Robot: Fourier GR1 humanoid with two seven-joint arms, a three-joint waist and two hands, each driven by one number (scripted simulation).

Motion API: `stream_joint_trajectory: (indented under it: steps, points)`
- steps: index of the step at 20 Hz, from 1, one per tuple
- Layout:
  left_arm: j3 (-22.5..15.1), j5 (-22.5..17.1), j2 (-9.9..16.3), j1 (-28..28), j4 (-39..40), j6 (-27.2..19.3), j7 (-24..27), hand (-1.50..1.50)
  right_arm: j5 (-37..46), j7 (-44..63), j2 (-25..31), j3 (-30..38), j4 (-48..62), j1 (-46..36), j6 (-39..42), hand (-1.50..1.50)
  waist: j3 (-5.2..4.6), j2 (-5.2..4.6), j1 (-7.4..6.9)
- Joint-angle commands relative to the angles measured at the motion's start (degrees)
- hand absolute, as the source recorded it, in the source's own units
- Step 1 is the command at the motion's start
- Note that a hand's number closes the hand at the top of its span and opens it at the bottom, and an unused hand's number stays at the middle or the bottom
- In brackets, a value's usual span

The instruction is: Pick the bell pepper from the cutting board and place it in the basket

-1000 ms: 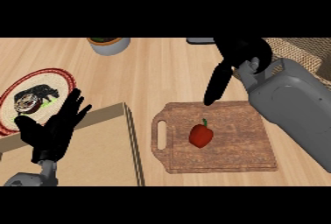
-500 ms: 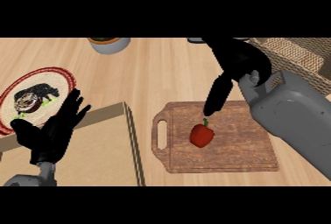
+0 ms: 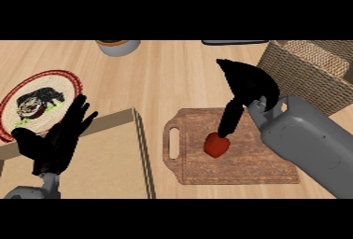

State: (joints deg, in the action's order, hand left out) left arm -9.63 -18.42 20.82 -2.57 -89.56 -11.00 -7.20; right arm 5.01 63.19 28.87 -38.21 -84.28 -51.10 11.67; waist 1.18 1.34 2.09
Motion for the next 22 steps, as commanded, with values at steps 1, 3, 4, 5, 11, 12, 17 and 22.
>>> stream_joint_trajectory:
  steps: [1, 3, 4, 5, 11, 12, 17, 22]
  points:
    - [-2.64, 1.44, 0.99, 8.89, 8.4, -0.25, -5.08, 0.0, 0.66, 7.5, -0.85, -1.19, -1.74, 2.15, -0.88, -1.5, -1.29, -1.02, -0.33]
    - [-1.43, 0.89, 1.97, 9.2, 9.24, 0.72, -4.12, 0.0, 1.98, 6.31, -0.07, -2.47, -1.31, 3.94, -1.19, -1.5, -1.34, -1.31, -0.61]
    - [-3.39, 1.11, -0.06, 9.34, 9.3, 0.21, -4.51, 0.0, 2.02, 6.19, -0.62, -2.41, -0.91, 4.17, -1.84, -1.5, -1.34, -1.45, -0.53]
    - [-2.49, 0.73, 1.43, 9.24, 8.38, 0.38, -5.93, 0.0, 3.08, 5.78, -0.2, -2.67, -1.14, 4.94, -2.81, -1.5, -1.25, -1.28, -0.73]
    - [-2.56, 1.17, 1.55, 9.84, 7.85, 0.24, -5.12, 0.0, 5.59, 5.6, -0.06, -3.9, -3.59, 7.97, -4.27, -1.5, -1.27, -1.12, -0.88]
    - [-0.76, 0.17, 2.79, 8.3, 8.62, 0.78, -5.97, 0.0, 5.51, 5.42, -0.14, -3.6, -2.68, 7.72, -3.96, -1.5, -1.28, -1.42, -1.02]
    - [-3.09, 1.14, 1.26, 9.75, 7.62, 0.12, -5.77, 0.0, 8.88, 5.27, -2.09, -4.96, -2.87, 10.51, -7.34, -1.5, -1.23, -1.32, -1.52]
    - [-2.9, 1.23, 0.66, 8.31, 9.04, -0.24, -5.36, 0.0, 10.74, 3.96, -3.43, -5.17, -1.96, 12.05, -8.32, -1.5, -1.26, -1.73, -1.54]
